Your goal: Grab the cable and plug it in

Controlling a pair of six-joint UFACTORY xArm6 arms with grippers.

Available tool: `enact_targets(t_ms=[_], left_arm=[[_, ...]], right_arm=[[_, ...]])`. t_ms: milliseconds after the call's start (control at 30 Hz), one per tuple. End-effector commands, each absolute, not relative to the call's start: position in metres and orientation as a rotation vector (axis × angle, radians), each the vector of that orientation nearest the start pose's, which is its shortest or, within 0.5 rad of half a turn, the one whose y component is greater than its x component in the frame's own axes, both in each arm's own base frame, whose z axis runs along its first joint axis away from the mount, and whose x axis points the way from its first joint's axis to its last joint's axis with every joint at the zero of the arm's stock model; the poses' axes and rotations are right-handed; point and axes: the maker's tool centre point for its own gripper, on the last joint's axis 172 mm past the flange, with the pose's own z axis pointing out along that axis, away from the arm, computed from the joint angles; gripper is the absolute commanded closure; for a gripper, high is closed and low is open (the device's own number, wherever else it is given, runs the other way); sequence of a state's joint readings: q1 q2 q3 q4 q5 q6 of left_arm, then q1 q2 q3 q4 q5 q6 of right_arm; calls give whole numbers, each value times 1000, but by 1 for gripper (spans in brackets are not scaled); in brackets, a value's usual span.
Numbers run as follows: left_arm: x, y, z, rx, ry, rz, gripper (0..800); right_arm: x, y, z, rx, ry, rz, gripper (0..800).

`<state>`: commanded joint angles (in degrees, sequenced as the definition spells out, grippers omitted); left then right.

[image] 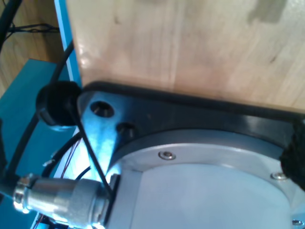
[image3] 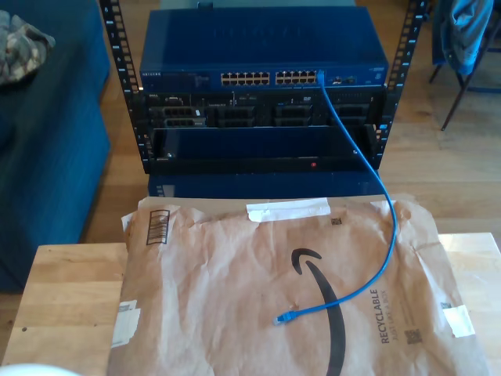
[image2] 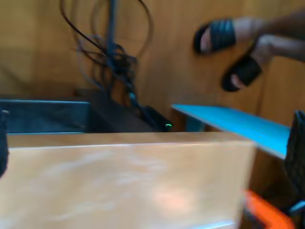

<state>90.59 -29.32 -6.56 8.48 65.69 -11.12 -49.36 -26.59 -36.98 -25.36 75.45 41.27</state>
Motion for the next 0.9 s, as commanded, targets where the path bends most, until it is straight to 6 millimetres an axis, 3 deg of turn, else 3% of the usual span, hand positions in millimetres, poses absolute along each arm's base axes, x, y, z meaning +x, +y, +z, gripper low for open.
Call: enact_targets(t_ms=[133, 233, 333, 400, 567, 667, 800, 900], left_arm=[[-33, 105, 39, 1882, 2099, -683, 0], [-33, 105, 39, 1884, 2098, -684, 0], [-33, 105, 39, 1884, 2098, -684, 0], [-33, 105, 39, 1884, 2098, -684, 0], [-33, 105, 39, 1884, 2098, -684, 0], [-33, 105, 39, 1884, 2098, -684, 0], [-33, 105, 39, 1884, 2098, -684, 0], [-33, 105, 39, 1884, 2098, -684, 0]], right_arm=[[89, -272, 191, -2773, 2099, 514, 1], [60, -266, 181, -2779, 1975, 601, 1], [31, -258, 180, -2725, 1968, 665, 1], [23, -255, 177, -2705, 1976, 686, 1], [-19, -231, 153, -2488, 2096, 778, 1], [-21, -221, 139, -2442, 2095, 781, 1], [-11, -216, 110, -2407, 2115, 662, 1], [-2, -202, 99, -2340, 2112, 628, 1]])
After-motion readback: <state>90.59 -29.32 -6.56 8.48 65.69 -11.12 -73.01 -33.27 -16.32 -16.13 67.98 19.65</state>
